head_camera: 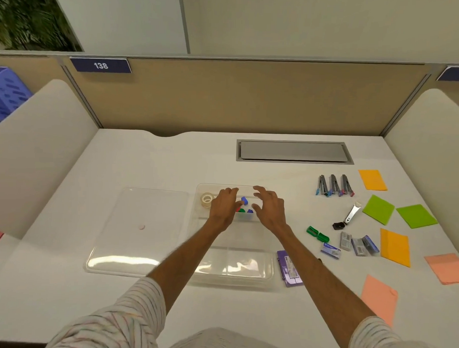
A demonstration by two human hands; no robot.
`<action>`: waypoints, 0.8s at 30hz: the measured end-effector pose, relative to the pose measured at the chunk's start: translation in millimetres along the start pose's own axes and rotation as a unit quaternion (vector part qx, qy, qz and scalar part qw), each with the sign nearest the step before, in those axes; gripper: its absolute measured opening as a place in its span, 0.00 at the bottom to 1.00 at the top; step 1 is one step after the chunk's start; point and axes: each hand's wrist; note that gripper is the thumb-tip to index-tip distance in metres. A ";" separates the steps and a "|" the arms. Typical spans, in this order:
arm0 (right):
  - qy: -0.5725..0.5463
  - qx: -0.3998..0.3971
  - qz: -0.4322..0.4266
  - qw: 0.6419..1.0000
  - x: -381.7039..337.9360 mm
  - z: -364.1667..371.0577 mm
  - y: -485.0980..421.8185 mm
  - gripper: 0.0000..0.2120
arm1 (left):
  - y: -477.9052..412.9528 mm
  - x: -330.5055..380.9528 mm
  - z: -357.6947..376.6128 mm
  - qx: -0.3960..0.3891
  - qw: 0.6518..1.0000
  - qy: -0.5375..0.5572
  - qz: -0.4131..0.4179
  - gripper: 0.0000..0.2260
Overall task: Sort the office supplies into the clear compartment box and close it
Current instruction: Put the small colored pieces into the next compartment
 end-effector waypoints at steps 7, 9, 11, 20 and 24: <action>-0.013 0.066 0.015 0.998 12.3 -6.2 5.3 0.19 | -5.0 10.1 6.1 0.002 0.999 -0.011 0.045 0.16; -0.010 0.071 0.019 0.997 18.1 -9.6 9.3 0.18 | -3.8 17.6 10.7 0.002 0.998 -0.010 0.061 0.16; -0.013 0.075 0.034 0.997 24.7 -14.3 15.7 0.18 | -2.3 24.3 16.5 0.005 0.997 -0.009 0.076 0.15; -0.010 0.109 0.116 0.987 75.8 -39.4 68.9 0.18 | 17.1 72.4 53.0 -0.007 0.983 0.002 0.181 0.13; -0.025 0.092 0.154 0.984 98.6 -48.6 91.1 0.19 | 28.4 98.6 77.6 -0.035 0.979 -0.017 0.201 0.14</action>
Point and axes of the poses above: each hand's wrist, its own y-axis away from the middle knuckle, its own z-axis out of the palm, x = y × z, and after that the axes turned 10 degrees about -z, right-handed
